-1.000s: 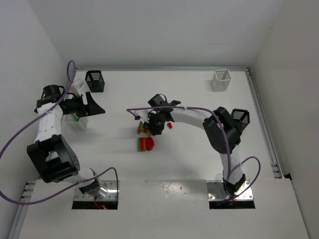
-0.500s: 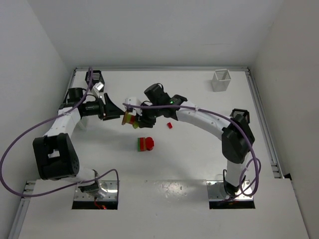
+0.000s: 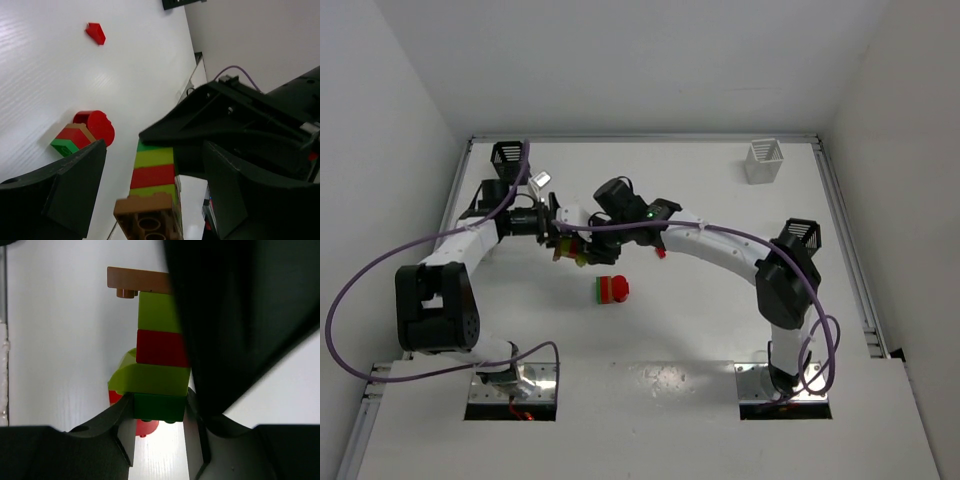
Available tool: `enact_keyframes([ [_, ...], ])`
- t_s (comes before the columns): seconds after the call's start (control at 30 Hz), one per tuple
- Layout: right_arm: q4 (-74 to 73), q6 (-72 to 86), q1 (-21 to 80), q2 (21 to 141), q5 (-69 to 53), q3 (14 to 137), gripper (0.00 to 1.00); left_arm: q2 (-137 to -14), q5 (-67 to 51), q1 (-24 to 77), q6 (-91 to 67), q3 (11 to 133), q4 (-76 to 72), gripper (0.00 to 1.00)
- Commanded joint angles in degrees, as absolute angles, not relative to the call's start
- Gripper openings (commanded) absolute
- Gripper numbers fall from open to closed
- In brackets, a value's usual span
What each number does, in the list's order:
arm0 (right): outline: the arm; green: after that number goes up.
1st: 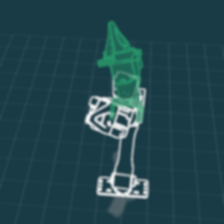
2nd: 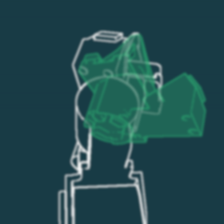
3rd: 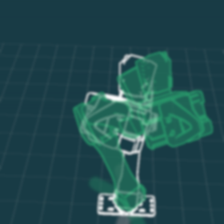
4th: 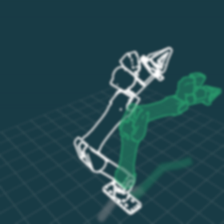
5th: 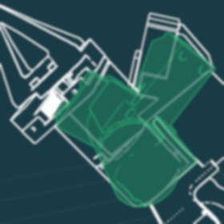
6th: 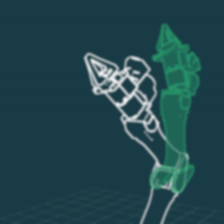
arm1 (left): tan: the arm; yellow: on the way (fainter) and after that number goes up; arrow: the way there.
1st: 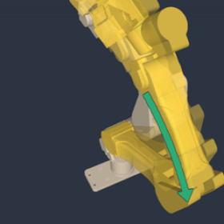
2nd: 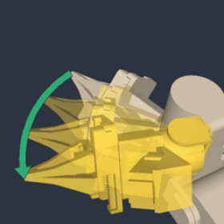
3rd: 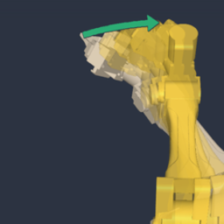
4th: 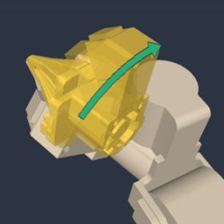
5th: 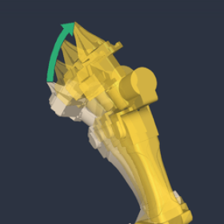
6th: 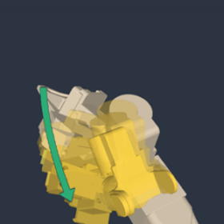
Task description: Sort the legos into containers by color
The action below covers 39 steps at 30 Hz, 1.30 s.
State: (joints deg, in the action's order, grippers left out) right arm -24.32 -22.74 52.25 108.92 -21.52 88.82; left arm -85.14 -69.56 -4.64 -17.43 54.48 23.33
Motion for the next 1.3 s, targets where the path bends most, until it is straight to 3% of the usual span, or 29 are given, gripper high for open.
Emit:
enact_keyframes([
  [0.0, -19.17, -20.65, 52.03, 109.34, -18.29, 92.20, 0.02, -83.32, -71.63, -3.16, -18.46, 52.83, 21.09, 0.83],
  [0.27, -17.93, -20.65, 50.89, 107.58, -14.50, 90.18, 0.02, -82.27, -71.02, -3.16, -18.46, 51.16, 21.09, 0.82],
  [0.43, -17.93, -20.65, 50.89, 106.96, -14.50, 88.51, 0.02, -81.74, -70.40, -2.64, -18.46, 50.54, 20.57, 0.70],
  [0.47, -17.93, -20.65, 50.89, 106.96, -14.50, 88.51, 0.02, -81.22, -70.40, -2.64, -18.46, 50.54, 20.04, 0.62],
  [0.6, -18.45, -20.65, 51.42, 106.44, -15.03, 88.51, 0.02, -81.21, -69.87, -2.64, -18.98, 50.01, 18.73, 0.44],
  [1.0, -18.46, -21.18, 50.89, 102.14, -13.27, 81.22, 0.01, -80.68, -69.87, -6.50, -20.21, 48.87, 17.05, 0.18],
  [1.27, -18.46, -21.18, 49.31, 98.44, -12.22, 74.27, 0.01, -79.98, -70.40, -12.48, -20.21, 48.87, 17.05, 0.11],
])
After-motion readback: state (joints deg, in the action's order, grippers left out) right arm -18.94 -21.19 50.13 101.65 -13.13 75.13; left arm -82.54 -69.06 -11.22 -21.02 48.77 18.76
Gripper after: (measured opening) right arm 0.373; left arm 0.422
